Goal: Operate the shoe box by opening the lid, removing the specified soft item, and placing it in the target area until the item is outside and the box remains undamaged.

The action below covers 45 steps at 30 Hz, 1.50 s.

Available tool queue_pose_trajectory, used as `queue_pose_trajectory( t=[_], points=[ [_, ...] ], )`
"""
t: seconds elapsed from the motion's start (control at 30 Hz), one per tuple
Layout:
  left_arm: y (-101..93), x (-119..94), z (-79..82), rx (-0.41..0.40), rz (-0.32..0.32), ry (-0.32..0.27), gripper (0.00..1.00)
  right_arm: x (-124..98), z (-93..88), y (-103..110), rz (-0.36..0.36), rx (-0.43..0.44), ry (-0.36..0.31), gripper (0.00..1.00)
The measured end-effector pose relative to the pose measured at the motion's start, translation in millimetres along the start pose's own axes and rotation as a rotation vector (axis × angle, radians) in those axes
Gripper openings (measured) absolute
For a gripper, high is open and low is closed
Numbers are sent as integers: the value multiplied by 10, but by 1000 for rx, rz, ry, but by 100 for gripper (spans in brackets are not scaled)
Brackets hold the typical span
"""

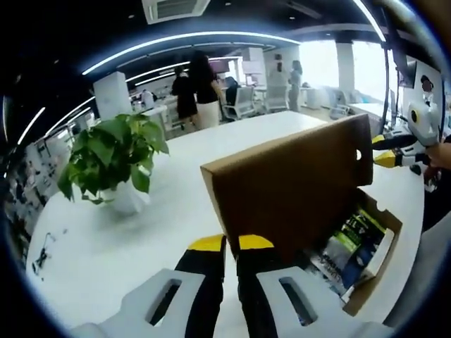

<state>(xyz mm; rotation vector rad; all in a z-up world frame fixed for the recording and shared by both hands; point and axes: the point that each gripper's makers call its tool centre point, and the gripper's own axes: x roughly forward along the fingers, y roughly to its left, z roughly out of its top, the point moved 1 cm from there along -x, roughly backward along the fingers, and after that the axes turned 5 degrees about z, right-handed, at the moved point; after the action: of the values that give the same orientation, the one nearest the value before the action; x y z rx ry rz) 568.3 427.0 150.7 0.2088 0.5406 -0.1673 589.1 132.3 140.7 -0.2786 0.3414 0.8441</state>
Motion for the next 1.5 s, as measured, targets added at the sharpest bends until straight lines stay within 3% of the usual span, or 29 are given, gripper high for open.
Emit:
queue_pose_trajectory(
  t=[0.63,1.03,1.5],
  points=[
    [40,142,23,4,-5,22,2,120,-389,42,-22,58,91,5],
    [69,245,21,-8,-6,36,2,180,-436,-31,-45,159,93,1],
    [83,349,9,-24,-1,54,3,219,-440,-40,-47,147,104,0]
  ],
)
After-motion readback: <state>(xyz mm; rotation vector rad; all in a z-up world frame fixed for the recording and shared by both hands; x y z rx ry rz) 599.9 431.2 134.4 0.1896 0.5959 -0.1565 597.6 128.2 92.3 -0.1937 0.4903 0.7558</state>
